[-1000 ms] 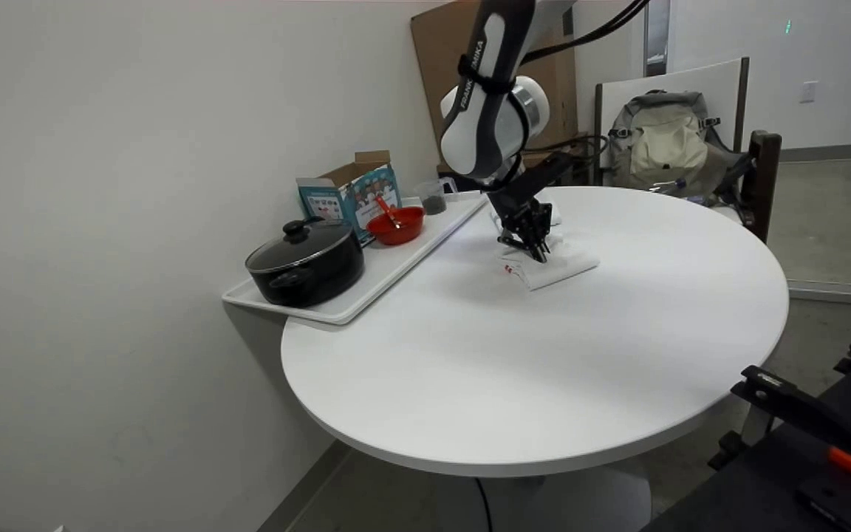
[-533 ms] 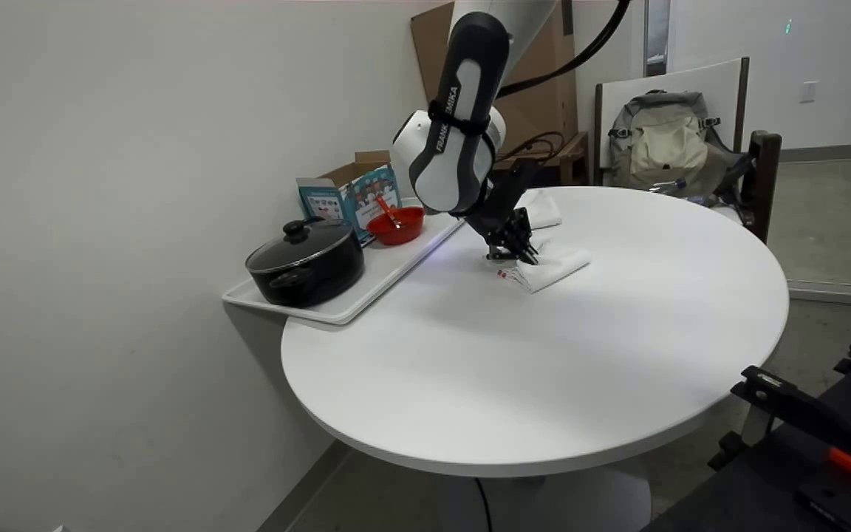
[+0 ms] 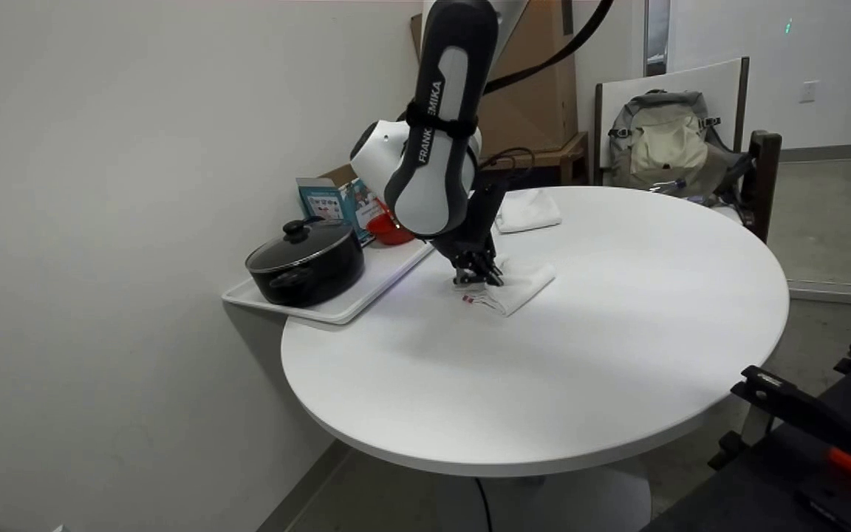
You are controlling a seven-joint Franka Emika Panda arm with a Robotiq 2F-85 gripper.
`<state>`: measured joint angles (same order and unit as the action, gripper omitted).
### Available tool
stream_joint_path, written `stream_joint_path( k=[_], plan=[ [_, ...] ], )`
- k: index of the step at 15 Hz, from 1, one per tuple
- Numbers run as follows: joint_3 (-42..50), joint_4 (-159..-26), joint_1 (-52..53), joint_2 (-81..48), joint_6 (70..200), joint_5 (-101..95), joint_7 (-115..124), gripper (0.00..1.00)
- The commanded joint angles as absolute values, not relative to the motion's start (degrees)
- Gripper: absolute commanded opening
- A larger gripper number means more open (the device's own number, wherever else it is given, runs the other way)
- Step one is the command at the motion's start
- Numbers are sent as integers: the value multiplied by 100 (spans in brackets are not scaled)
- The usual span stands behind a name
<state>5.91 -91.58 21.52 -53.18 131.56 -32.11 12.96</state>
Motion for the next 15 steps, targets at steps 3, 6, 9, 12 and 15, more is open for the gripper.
stream_joint_path(
  k=[3,6,9,12,15],
  plan=[
    [-223,-10805,2224,-4625,14643,-2974,1286,6],
    [-607,-11410,2147,-4428,15293,-2744,994,6],
    [-958,-12119,1905,-4183,15783,-2400,386,6],
    [-1074,-12852,1589,-3945,16091,-2392,-549,6],
    [-1002,-13353,1265,-3697,15909,-2372,-1196,6]
  ],
)
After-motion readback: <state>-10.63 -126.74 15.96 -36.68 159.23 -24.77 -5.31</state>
